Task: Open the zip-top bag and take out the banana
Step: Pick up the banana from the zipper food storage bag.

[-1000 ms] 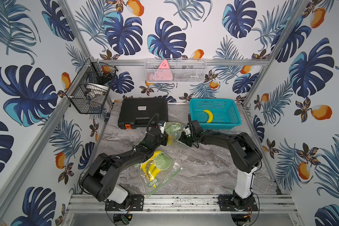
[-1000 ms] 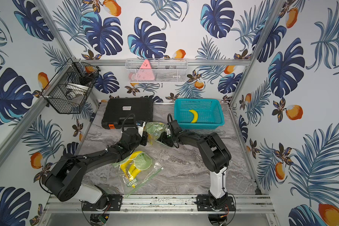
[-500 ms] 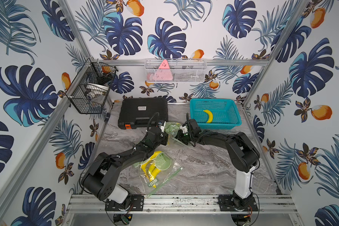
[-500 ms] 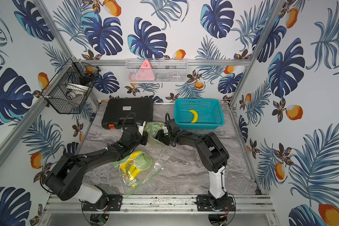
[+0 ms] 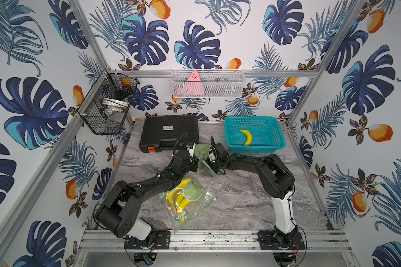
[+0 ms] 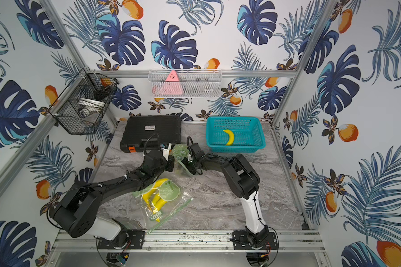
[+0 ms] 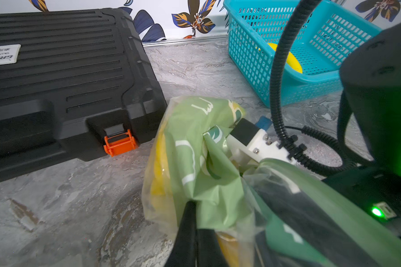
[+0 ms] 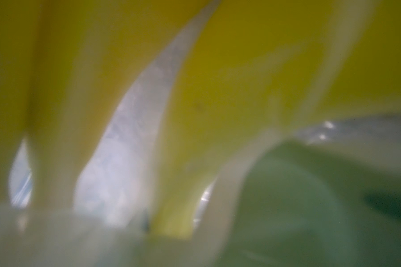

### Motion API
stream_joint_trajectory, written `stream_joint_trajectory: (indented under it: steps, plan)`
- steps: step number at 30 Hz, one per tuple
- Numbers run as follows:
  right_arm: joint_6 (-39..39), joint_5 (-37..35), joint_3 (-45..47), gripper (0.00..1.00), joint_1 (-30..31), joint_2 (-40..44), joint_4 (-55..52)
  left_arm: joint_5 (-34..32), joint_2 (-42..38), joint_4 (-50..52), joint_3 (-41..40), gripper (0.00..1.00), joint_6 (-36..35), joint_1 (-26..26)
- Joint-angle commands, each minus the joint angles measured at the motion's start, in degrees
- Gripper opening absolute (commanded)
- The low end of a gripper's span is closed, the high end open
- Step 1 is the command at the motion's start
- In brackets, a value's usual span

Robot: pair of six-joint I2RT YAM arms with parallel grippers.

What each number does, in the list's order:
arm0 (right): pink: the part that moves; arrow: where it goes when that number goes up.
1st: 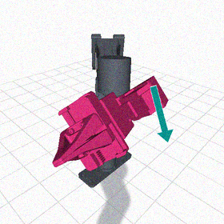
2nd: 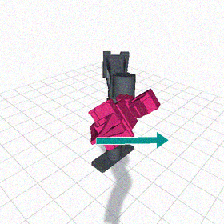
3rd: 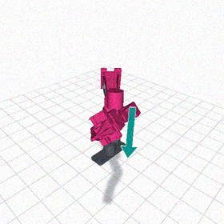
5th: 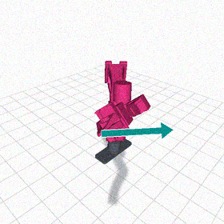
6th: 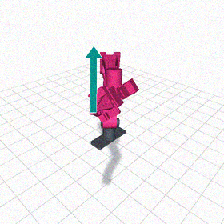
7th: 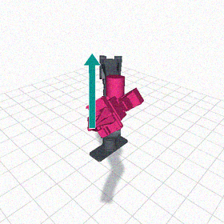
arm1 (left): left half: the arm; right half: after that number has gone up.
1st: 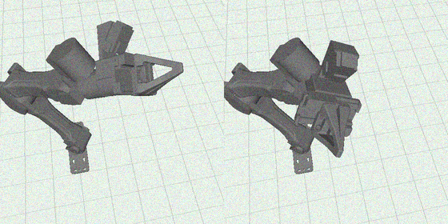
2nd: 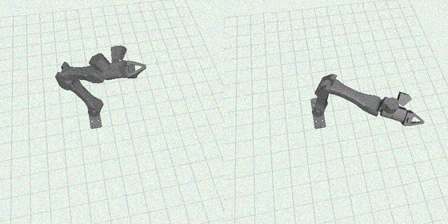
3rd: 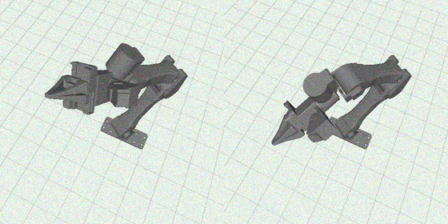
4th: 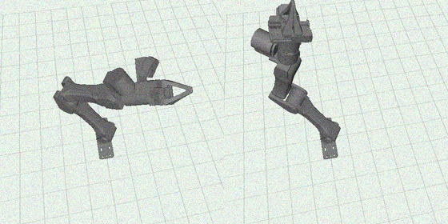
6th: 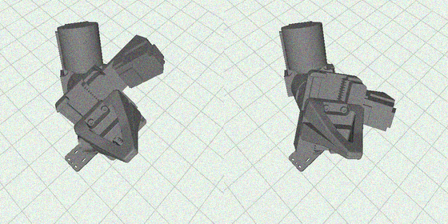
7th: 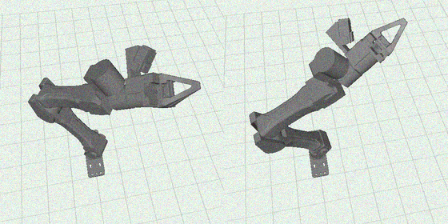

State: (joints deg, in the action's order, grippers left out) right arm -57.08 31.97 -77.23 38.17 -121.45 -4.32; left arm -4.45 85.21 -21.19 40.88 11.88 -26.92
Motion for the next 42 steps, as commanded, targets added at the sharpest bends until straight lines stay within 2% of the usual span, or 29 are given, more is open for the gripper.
stream_joint_trajectory:
  steps: [1,5,11,16,26,32,36,42]
  plan:
    - [-1.0,-1.7,-1.6,0.58,0.5,-1.2,-1.5,1.6,-0.7,-3.9,-0.5,0.00,1.3,0.0]
    - [3.9,-3.7,-6.3,0.43,0.6,-3.6,-10.7,1.6,-0.9,-3.5,-0.2,0.00,1.1,0.0]
    - [6.4,-3.8,-4.1,0.22,0.1,-3.1,-12.1,-0.1,-1.1,-2.9,-0.6,0.00,0.4,-0.1]
    - [13.4,-3.4,-3.6,0.15,-0.1,0.6,-15.3,-2.6,-0.7,-1.3,-0.6,0.00,-1.3,0.0]
    - [24.1,5.7,4.5,0.14,-5.3,13.8,-19.3,-4.4,0.7,-1.7,-1.5,0.00,-3.8,0.0]
    - [20.2,12.5,13.7,0.14,-11.4,20.6,-10.1,-3.1,0.7,-3.9,-2.7,0.00,-3.8,0.0]
    - [21.7,16.6,12.9,0.15,-11.8,21.9,-11.5,-4.1,0.9,-3.7,-2.8,0.00,-4.6,0.0]
    - [25.5,23.8,10.3,0.16,-14.7,24.3,-17.5,-9.3,0.6,-5.2,-3.1,0.00,-8.1,-0.1]
